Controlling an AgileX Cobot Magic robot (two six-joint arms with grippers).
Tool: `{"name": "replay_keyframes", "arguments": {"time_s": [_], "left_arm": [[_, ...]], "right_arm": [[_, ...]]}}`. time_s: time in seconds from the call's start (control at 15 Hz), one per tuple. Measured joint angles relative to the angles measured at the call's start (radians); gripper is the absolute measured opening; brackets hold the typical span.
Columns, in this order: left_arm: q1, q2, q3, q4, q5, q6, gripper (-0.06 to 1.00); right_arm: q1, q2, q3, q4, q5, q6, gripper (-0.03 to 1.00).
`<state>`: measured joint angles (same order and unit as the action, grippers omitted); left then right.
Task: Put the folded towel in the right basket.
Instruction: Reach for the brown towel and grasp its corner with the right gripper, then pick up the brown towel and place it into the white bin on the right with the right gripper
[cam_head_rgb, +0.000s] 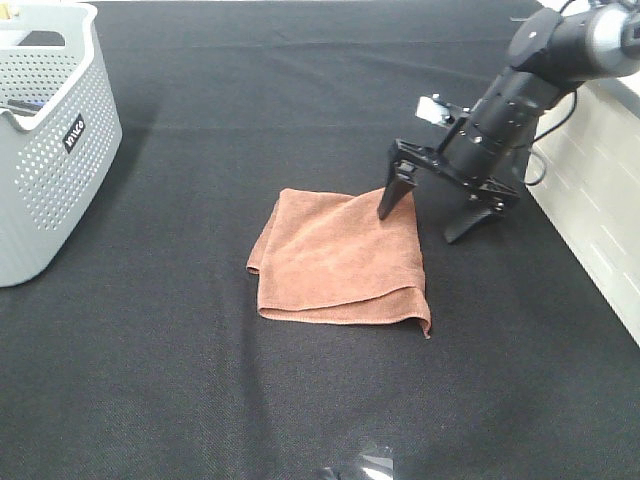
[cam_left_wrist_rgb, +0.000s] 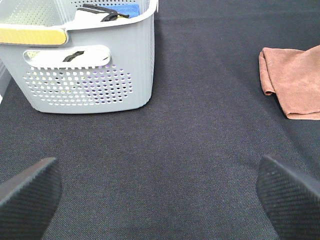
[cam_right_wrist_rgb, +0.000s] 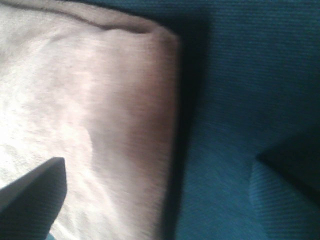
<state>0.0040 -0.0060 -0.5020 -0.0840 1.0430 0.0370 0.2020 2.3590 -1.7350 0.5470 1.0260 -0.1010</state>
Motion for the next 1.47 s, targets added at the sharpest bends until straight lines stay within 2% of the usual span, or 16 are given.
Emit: {"name": "replay_keyframes", "arguments": {"time_s": [0.13, 0.33, 0.47, 0.53, 0.6, 0.87, 1.0, 1.27, 1.33, 1.47], "left_arm": [[0.0, 0.0, 0.0, 0.0, 0.0, 0.0, 0.99], [0.0, 0.0, 0.0, 0.0, 0.0, 0.0, 0.99], [0.0, 0.0, 0.0, 0.0, 0.0, 0.0, 0.99], [0.0, 0.0, 0.0, 0.0, 0.0, 0.0, 0.99], [0.0, 0.0, 0.0, 0.0, 0.0, 0.0, 0.99], [0.0, 0.0, 0.0, 0.0, 0.0, 0.0, 0.99], [0.0, 0.0, 0.0, 0.0, 0.0, 0.0, 0.99], [0.0, 0.0, 0.0, 0.0, 0.0, 0.0, 0.99], [0.0, 0.0, 0.0, 0.0, 0.0, 0.0, 0.99], [0.0, 0.0, 0.0, 0.0, 0.0, 0.0, 0.99]], "right_arm": [[0.053, 0.017, -0.011, 0.017, -0.013, 0.0, 0.96], [0.16, 0.032, -0.013, 0.134, -0.082, -0.001, 0.94], [0.198, 0.038, -0.013, 0.159, -0.119, -0.001, 0.88], [0.206, 0.039, -0.013, 0.159, -0.129, -0.001, 0.82], [0.206, 0.039, -0.013, 0.159, -0.129, -0.001, 0.82], [0.206, 0.061, -0.006, 0.163, -0.152, -0.001, 0.24], [0.206, 0.061, -0.01, 0.162, -0.148, -0.002, 0.2], [0.215, 0.067, -0.15, 0.126, -0.005, -0.023, 0.2], [0.218, 0.06, -0.237, 0.103, 0.078, -0.023, 0.2], [0.218, 0.038, -0.36, 0.043, 0.168, -0.003, 0.2]]}}
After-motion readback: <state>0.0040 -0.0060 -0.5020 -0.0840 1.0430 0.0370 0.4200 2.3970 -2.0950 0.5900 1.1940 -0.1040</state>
